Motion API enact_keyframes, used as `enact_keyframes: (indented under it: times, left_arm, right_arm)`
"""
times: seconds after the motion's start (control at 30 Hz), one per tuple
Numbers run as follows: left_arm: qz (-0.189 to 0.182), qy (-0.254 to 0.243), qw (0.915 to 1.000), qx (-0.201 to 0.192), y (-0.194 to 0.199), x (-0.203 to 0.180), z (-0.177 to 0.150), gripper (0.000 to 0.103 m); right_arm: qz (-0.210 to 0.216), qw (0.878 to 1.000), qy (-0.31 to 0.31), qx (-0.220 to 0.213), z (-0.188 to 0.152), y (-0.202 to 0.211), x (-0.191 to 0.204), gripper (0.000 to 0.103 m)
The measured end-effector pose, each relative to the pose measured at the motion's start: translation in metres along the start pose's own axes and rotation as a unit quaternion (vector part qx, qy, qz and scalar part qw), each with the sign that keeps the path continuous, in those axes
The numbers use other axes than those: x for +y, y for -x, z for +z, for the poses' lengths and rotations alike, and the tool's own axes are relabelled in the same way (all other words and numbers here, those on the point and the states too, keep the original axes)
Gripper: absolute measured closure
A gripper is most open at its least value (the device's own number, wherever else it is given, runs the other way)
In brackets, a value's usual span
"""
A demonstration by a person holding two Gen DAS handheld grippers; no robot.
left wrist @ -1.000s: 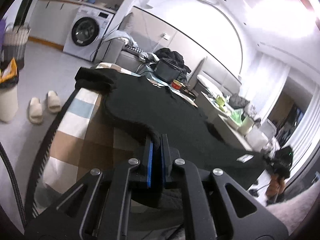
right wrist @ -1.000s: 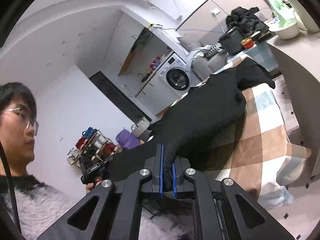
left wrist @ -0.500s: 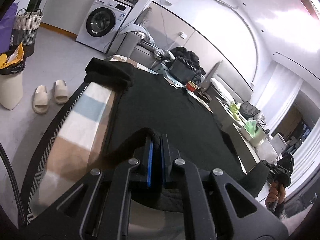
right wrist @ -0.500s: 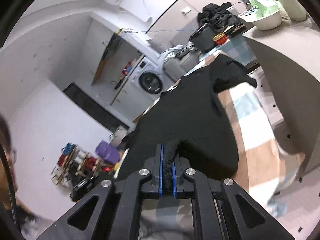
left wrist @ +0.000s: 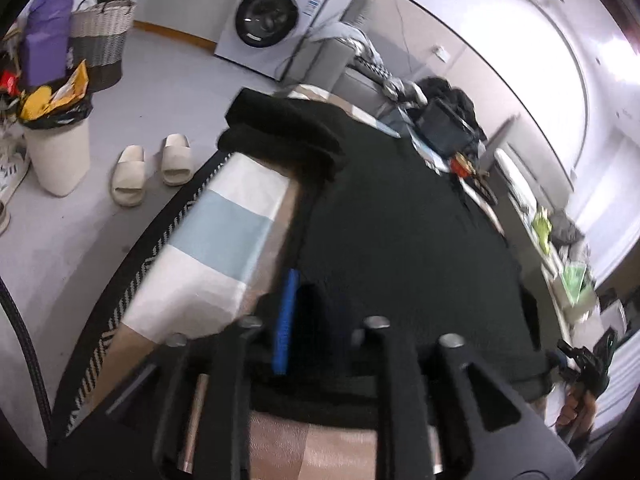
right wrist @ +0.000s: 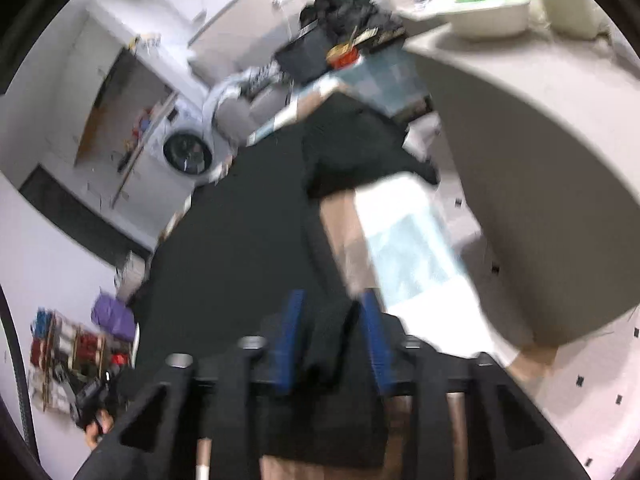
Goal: Fold small clothes
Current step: 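Lift the side edge and sleeve and fold it over toward the sweater's middle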
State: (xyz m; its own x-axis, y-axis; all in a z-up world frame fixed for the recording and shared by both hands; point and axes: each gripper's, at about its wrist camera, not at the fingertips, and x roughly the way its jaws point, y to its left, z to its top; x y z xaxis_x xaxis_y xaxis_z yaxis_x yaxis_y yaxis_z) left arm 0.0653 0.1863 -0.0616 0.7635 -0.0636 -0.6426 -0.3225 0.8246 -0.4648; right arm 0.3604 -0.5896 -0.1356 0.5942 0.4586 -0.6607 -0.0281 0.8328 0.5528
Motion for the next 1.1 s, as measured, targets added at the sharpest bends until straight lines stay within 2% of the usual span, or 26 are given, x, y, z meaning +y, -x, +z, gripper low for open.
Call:
enact_keyframes:
  times: [0.03,0.1,0.17,0.23,0.3,0.53,0.6,0.67,0.7,0.73,0.77,0.83,0.97,1.03,1.1]
  left_arm:
    - [0.005,0.006,1.0,-0.002,-0.001,0.002,0.003,0.074]
    - [0.01,0.009,0.9999,-0.008,-0.001,0.004,0.009,0.074]
    - [0.015,0.009,0.9998,-0.009,-0.004,0.003,0.017,0.07]
    - [0.023,0.012,0.9996,-0.007,-0.013,0.002,0.028,0.061]
    - [0.03,0.024,0.9992,-0.004,-0.022,0.004,0.038,0.057]
    - [0.03,0.051,0.9981,0.016,-0.053,0.005,0.061,0.057]
    - [0.031,0.048,0.9982,0.02,-0.064,0.001,0.066,0.057]
    - [0.03,0.046,0.9982,0.023,-0.072,-0.002,0.071,0.057]
    - [0.03,0.045,0.9982,0.023,-0.074,-0.004,0.072,0.057]
    - [0.029,0.045,0.9983,0.023,-0.076,-0.005,0.073,0.056]
    - [0.028,0.043,0.9984,0.022,-0.079,-0.006,0.075,0.056]
    - [0.028,0.043,0.9985,0.021,-0.081,-0.007,0.079,0.056]
    - [0.029,0.045,0.9983,0.021,-0.087,-0.004,0.082,0.057]
    - [0.03,0.048,0.9982,0.022,-0.089,-0.001,0.083,0.057]
    - [0.032,0.049,0.998,0.023,-0.089,0.001,0.083,0.056]
  right_arm:
    - [-0.002,1.0,-0.009,-0.017,0.007,0.003,-0.004,0.039]
    - [-0.008,0.999,-0.019,-0.038,0.022,0.005,-0.011,0.039]
    - [-0.026,0.999,-0.021,-0.04,0.04,-0.001,-0.017,0.039]
    - [-0.047,0.998,-0.042,-0.03,0.055,-0.014,-0.026,0.039]
    - [-0.045,0.994,-0.095,-0.006,0.066,-0.033,-0.046,0.039]
    - [-0.032,0.972,-0.231,0.015,0.086,-0.083,-0.084,0.039]
    - [-0.03,0.968,-0.248,0.013,0.09,-0.093,-0.086,0.039]
    - [-0.047,0.967,-0.249,0.013,0.099,-0.101,-0.085,0.04]
    - [-0.051,0.967,-0.25,0.011,0.103,-0.104,-0.084,0.049]
    - [-0.068,0.968,-0.243,0.006,0.107,-0.105,-0.081,0.062]
    - [-0.072,0.971,-0.229,-0.002,0.11,-0.106,-0.077,0.079]
    - [-0.089,0.978,-0.189,-0.018,0.12,-0.104,-0.064,0.089]
    - [-0.101,0.99,-0.089,-0.043,0.141,-0.092,-0.024,0.09]
    - [-0.088,0.995,-0.016,-0.051,0.151,-0.086,0.007,0.09]
    - [-0.064,0.993,0.071,-0.065,0.16,-0.081,0.049,0.09]
